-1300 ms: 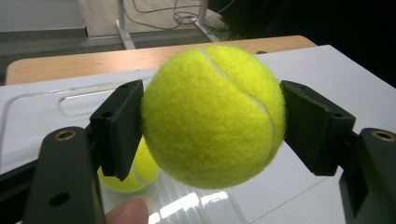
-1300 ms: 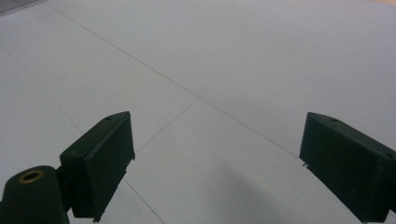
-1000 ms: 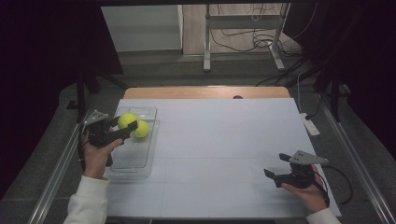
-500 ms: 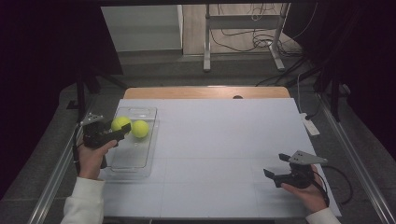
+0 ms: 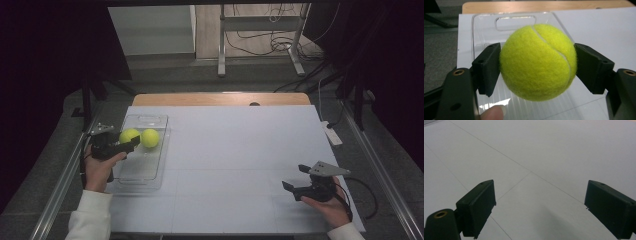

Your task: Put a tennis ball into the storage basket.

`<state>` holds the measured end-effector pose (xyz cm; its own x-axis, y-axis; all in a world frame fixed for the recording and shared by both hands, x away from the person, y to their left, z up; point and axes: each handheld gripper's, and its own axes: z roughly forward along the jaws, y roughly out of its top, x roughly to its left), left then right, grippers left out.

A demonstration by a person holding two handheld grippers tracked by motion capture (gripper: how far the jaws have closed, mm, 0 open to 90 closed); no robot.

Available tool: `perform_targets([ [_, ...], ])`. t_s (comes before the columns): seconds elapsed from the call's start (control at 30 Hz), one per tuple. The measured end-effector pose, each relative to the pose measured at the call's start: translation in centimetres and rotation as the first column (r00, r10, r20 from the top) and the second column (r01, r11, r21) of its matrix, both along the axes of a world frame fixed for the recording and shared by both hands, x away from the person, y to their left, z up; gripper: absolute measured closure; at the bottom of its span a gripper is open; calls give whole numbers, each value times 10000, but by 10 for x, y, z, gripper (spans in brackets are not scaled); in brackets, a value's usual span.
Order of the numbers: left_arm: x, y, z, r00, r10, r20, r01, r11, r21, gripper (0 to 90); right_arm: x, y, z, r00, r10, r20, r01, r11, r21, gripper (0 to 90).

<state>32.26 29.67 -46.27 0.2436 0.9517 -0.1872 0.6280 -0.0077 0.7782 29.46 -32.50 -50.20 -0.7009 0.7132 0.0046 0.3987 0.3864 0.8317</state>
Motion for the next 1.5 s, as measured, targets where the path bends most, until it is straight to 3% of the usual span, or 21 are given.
perform_targets([
  [0.4,3,2,-9,9980,-56,-628,75,9995,295,266,0,0,0,10000,7,4,-7,10000,-11,103],
  [0.6,5,3,-14,9932,-52,-1161,103,9990,435,265,0,0,0,10000,6,12,-6,10000,-15,103],
  [0.87,5,5,-14,9919,-94,-1267,154,9988,465,265,1,0,-1,10000,-6,-24,6,10000,-20,103],
  [1.27,4,1,-12,9940,-185,-1081,248,9981,572,258,0,0,0,10000,-10,11,10,10000,6,103],
  [1.5,0,-1,0,9986,-377,-359,379,9993,49,169,1,-2,0,10000,-24,-2,24,9999,100,103],
])
